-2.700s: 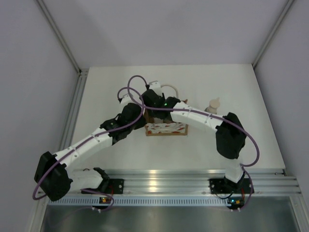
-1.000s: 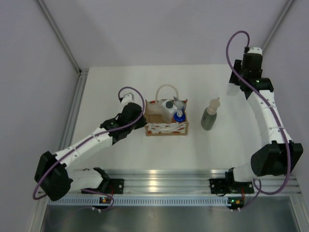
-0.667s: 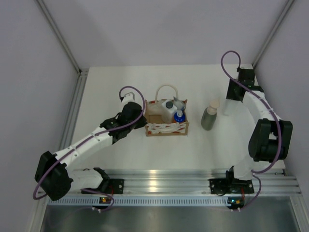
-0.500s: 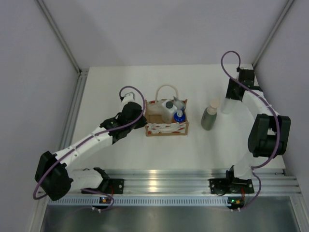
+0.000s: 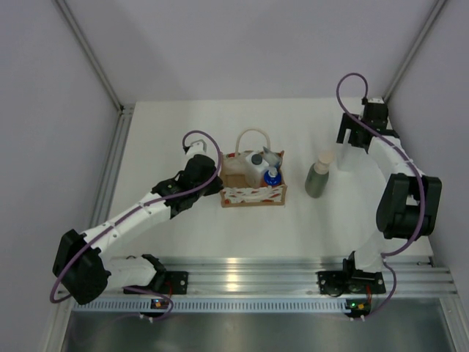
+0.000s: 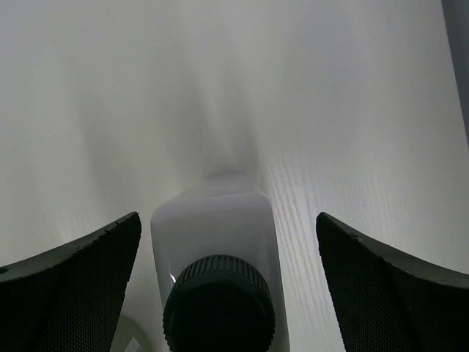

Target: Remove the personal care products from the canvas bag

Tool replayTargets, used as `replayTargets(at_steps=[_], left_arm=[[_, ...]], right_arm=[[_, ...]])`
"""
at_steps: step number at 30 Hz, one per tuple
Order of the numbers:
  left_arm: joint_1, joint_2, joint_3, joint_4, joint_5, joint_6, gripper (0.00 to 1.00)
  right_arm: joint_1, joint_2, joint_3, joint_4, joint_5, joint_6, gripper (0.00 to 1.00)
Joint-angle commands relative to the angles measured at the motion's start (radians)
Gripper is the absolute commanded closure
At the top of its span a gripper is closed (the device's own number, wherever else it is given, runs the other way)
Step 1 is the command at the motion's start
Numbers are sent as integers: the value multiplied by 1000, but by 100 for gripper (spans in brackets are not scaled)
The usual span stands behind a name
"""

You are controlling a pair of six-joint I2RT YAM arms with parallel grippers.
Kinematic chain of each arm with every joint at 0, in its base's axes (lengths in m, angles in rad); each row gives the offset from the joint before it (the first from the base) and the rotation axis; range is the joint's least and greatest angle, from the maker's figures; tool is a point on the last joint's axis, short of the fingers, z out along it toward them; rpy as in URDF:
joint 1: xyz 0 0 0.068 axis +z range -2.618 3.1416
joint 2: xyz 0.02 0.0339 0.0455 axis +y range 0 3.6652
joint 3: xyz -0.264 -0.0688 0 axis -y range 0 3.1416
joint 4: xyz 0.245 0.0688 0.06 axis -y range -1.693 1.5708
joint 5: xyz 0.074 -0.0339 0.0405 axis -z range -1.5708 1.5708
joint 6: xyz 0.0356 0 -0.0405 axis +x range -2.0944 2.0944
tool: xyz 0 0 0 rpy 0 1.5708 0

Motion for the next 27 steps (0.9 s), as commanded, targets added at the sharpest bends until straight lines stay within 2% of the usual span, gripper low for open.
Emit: replayTargets(at_steps=[1, 5, 10, 13, 14, 16, 21, 24, 26, 27], left_arm=[[2, -23, 36, 10, 10, 18, 100], [2, -30, 36, 10, 19, 32, 98], [2, -38, 49, 10, 27, 54, 88], [0, -36, 61, 10, 22, 60, 80], [2, -29, 64, 10, 21, 66, 79], [2, -18, 76, 10, 22, 75, 79], [2, 16, 93, 10, 25, 90, 78], [2, 26, 93, 9, 24, 92, 78], [2, 30, 93, 10, 22, 92, 68], [2, 27, 92, 9, 24, 93, 60]], right_arm=[[3, -57, 89, 3, 17, 14, 0], [14, -109, 124, -51, 28, 35, 1], [97, -225, 161, -123, 69, 63, 1], [256, -310, 134, -134, 143, 90, 0], [340, -349, 121, -131, 178, 102, 1], [422, -382, 78, -131, 215, 192, 1], [711, -420, -3, -73, 212, 192, 7], [812, -373, 15, -71, 154, 152, 12], [852, -323, 40, -89, 135, 132, 13], [862, -309, 57, -95, 137, 132, 14]])
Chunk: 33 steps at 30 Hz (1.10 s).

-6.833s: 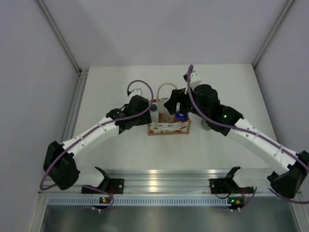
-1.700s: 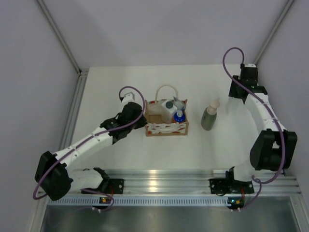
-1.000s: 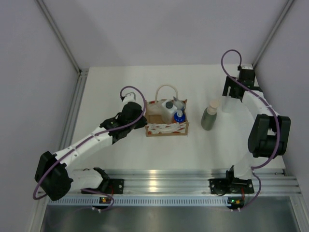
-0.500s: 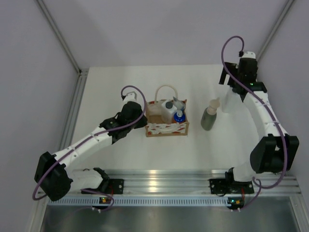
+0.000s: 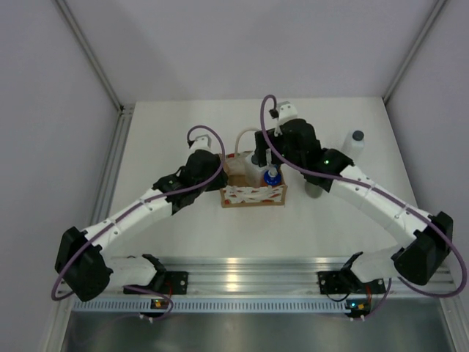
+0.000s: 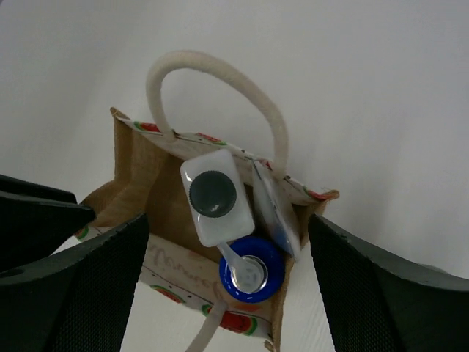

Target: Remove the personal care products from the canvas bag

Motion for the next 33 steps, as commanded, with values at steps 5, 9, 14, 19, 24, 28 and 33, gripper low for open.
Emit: replayTargets(at_steps=[5, 9, 14, 19, 24, 28, 33], left_arm=[[2, -18, 37, 14, 18, 53, 52], [2, -3, 50, 5, -3, 89, 52], [2, 63, 67, -11, -38, 139, 53], [2, 143, 77, -9, -9, 146, 62], [2, 162, 58, -9, -8, 124, 68], [2, 111, 27, -8, -34, 74, 75], [2, 77, 6, -9, -46, 26, 85]], right_arm=[[75, 112, 81, -43, -11, -27, 15], [98, 171, 136, -91, 14, -69, 18], [109, 230, 171, -118, 26, -119, 20], [109, 281, 218, -152, 44, -144, 20], [109, 313, 211, -152, 47, -147, 21], [103, 350, 219, -153, 51, -152, 22], [80, 404, 248, -160, 8, -158, 24]])
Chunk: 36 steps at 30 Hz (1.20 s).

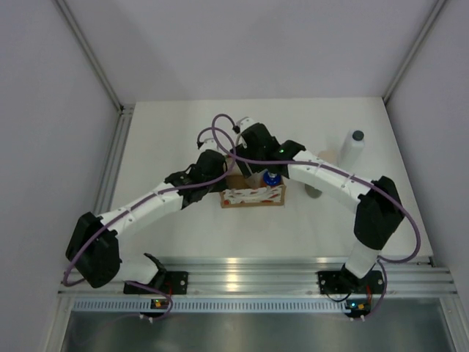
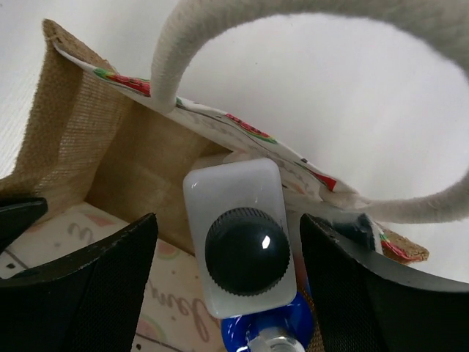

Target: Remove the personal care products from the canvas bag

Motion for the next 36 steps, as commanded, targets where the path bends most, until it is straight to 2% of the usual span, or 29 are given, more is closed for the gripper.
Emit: replayTargets(at_steps=[1, 7, 21, 24, 25, 28, 29, 36], left_arm=[[3, -54, -18, 2, -33, -46, 85], [3, -73, -26, 2, -41, -74, 90], [3, -86, -33, 3, -44, -80, 91], [3, -86, -32, 3, -43, -80, 91], [3, -86, -32, 2, -43, -80, 91], [3, -86, -32, 3, -44, -81, 92], [3, -87, -33, 3, -44, -83, 92], [3, -92, -35, 3, -60, -94, 93]], right_arm=[[-10, 43, 70, -23, -17, -12, 24], [-19, 95, 93, -38, -49, -26, 26], [-36, 209, 127, -64, -66, -20, 41], [-36, 210, 124, -63, -75, -19, 54], [-36, 209, 127, -63, -77, -19, 69], [-34, 192, 135, -63, -82, -12, 95], [-34, 186, 136, -61, -82, -11, 99], [-24, 115, 140, -15, -42, -2, 100]])
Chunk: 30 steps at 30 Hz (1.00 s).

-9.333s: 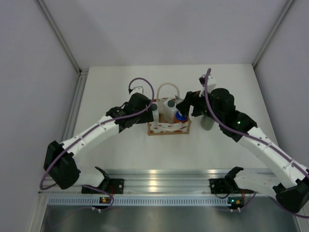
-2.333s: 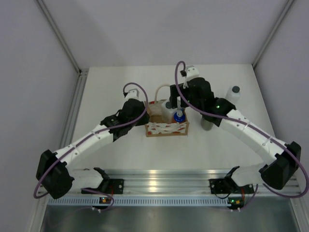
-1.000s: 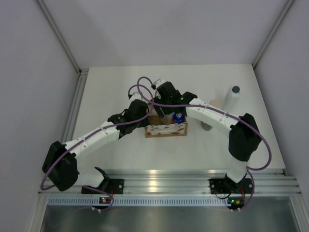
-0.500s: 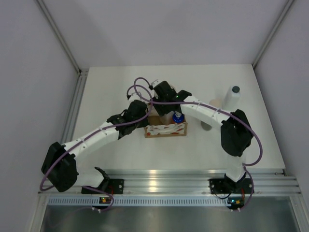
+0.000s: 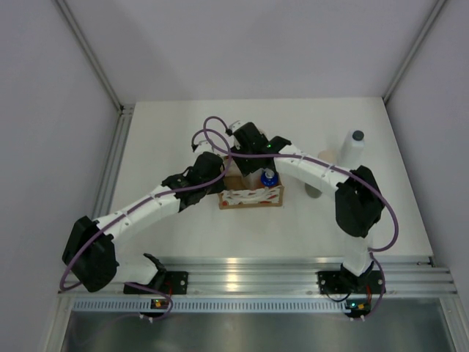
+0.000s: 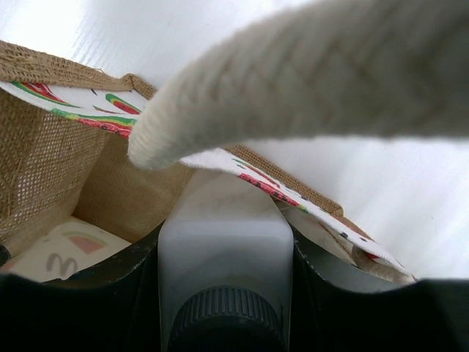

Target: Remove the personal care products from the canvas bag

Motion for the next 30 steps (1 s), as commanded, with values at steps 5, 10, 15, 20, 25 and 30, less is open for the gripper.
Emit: replayTargets(at_steps=[5, 10, 15, 20, 25, 30], left_arm=[[3, -56, -4, 6, -43, -19, 95], [3, -65, -7, 6, -51, -22, 95], [3, -58, -3, 6, -46, -24, 93], [3, -42, 4, 6, -42, -24, 91], [3, -32, 2, 5, -40, -28, 76], [1, -25, 1, 5, -46, -31, 52]], right_arm=[[2, -99, 29, 55, 48, 4, 100], [5, -122, 45, 53, 45, 1, 100], [8, -145, 49, 53, 50, -7, 100], [8, -157, 58, 52, 34, -8, 100], [10, -173, 74, 26, 7, 12, 100], [13, -194, 112, -10, -15, 24, 100]])
